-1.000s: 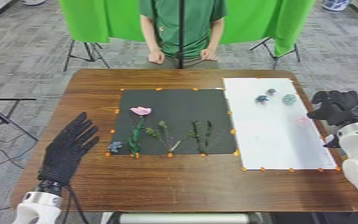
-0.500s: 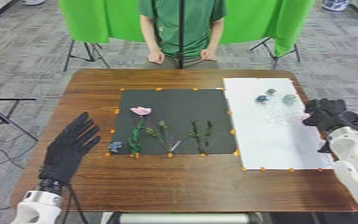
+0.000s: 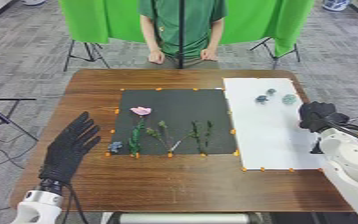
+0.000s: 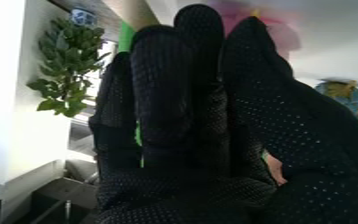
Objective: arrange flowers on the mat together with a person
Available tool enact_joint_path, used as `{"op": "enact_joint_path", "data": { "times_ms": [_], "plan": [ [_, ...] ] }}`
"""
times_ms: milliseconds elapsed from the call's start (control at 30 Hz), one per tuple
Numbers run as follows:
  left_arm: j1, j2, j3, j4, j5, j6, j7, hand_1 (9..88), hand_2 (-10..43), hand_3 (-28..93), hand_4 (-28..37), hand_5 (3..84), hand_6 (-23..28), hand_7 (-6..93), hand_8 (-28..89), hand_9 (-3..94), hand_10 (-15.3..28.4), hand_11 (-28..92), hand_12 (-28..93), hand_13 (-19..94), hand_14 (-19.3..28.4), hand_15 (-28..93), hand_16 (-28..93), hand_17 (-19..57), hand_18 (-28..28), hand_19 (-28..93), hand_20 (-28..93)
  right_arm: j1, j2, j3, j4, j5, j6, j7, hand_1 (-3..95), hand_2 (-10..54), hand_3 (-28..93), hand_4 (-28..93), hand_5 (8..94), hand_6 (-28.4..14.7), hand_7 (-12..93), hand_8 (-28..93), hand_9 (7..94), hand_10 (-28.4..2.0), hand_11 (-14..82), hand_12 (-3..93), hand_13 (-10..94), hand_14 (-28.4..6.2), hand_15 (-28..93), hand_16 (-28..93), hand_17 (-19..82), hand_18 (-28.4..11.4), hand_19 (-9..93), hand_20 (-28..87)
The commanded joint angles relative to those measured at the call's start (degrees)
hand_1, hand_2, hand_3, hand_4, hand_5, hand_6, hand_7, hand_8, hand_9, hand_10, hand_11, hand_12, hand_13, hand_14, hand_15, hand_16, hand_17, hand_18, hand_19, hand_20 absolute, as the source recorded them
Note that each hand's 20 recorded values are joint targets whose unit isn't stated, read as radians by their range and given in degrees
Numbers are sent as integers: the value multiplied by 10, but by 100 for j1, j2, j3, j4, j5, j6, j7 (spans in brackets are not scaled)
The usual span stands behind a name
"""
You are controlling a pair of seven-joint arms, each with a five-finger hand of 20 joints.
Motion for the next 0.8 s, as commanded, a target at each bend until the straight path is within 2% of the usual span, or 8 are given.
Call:
{"op": "enact_joint_path", "data": {
  "times_ms": [33,133,300,433,533,800],
  "plan": [
    [172,-26,10,-19,-15,80,52,263,-52,681,-261,298,34,141,-87,223,105,147,156,195,117,186,48,-98,202,388,84,44,20,-47,-321,90,619,-298,552,-95,780,-283,701,24,480,-23,879,-52,163,461,784,-37,573,294,327,-172,765,379],
    [197,-16,-6,-32,-21,101,30,262,-51,680,-261,298,34,142,-88,224,106,148,156,195,117,187,48,-98,203,388,84,530,-56,-442,-616,197,964,-557,549,-95,788,-283,714,27,473,-36,888,-52,154,456,792,-35,568,299,332,-173,766,381],
    [166,-36,23,-19,-34,91,-9,262,-51,681,-261,298,35,140,-87,225,106,147,155,195,117,186,48,-98,203,389,85,1808,-428,-1536,-926,515,1191,-1145,546,-95,799,-283,741,32,449,-45,911,-56,133,439,806,-39,558,300,335,-174,766,385],
    [146,-21,56,-13,-36,96,-18,263,-51,679,-262,299,34,142,-87,224,106,148,156,195,117,186,48,-98,203,388,84,2696,-959,-2387,-798,676,1055,-1629,538,-95,816,-283,745,31,442,-38,912,-56,125,446,806,-38,550,313,332,-174,761,385],
    [121,-16,70,1,-26,93,-39,263,-51,680,-262,300,35,141,-88,226,107,148,155,195,118,186,48,-98,203,389,84,3342,-1483,-3086,-444,700,815,-1920,533,-95,821,-283,746,31,440,-37,912,-56,122,447,805,-37,546,318,331,-173,759,385],
    [101,15,117,31,-47,106,-86,263,-51,680,-263,300,36,141,-87,227,108,148,155,195,117,187,48,-98,202,388,84,3632,-2392,-3829,107,250,110,-2340,531,-95,818,-282,745,34,440,-39,912,-55,121,449,803,-38,546,322,328,-173,757,386]
  ]
}}
